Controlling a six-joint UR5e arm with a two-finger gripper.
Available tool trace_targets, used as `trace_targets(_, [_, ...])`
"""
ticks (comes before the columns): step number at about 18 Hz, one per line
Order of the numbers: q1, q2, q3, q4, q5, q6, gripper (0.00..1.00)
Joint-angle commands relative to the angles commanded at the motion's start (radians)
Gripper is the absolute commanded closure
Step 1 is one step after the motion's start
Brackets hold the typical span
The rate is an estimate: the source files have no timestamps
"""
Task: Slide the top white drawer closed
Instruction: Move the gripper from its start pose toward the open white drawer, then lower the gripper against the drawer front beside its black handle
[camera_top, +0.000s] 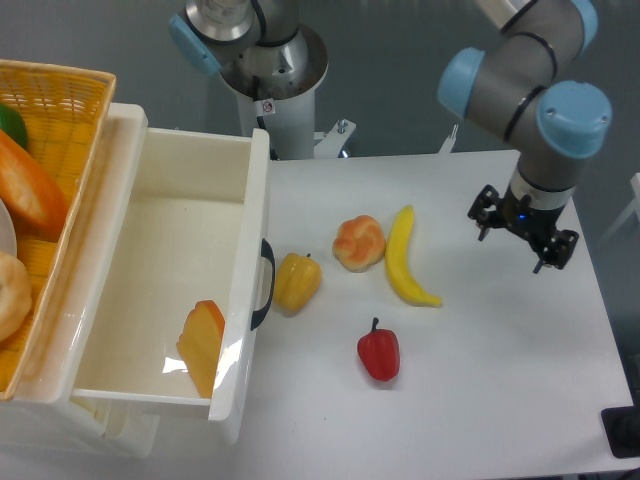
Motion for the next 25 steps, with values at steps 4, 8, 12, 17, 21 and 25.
trace_targets(4, [0.000, 0.063, -0.063, -0.009, -0.071, -0.098, 0.00])
trace_targets(8, [-0.047, 0.063, -0.059, -0.009, -0.069, -0.310, 0.00])
trace_targets(12, [-0.093, 0.066, -0.043, -0.017, -0.072, -0.517, 0.38])
trace_targets(17, [-0.162, 0.065, -0.022, -0.046, -0.130, -0.693, 0.96])
trace_targets(21, [-0.181, 0.040, 0.065, -0.303, -0.253, -0.718, 1.00])
trace_targets(25, [-0.186, 0.029, 0.098, -0.436, -0.420, -0.729, 1.00])
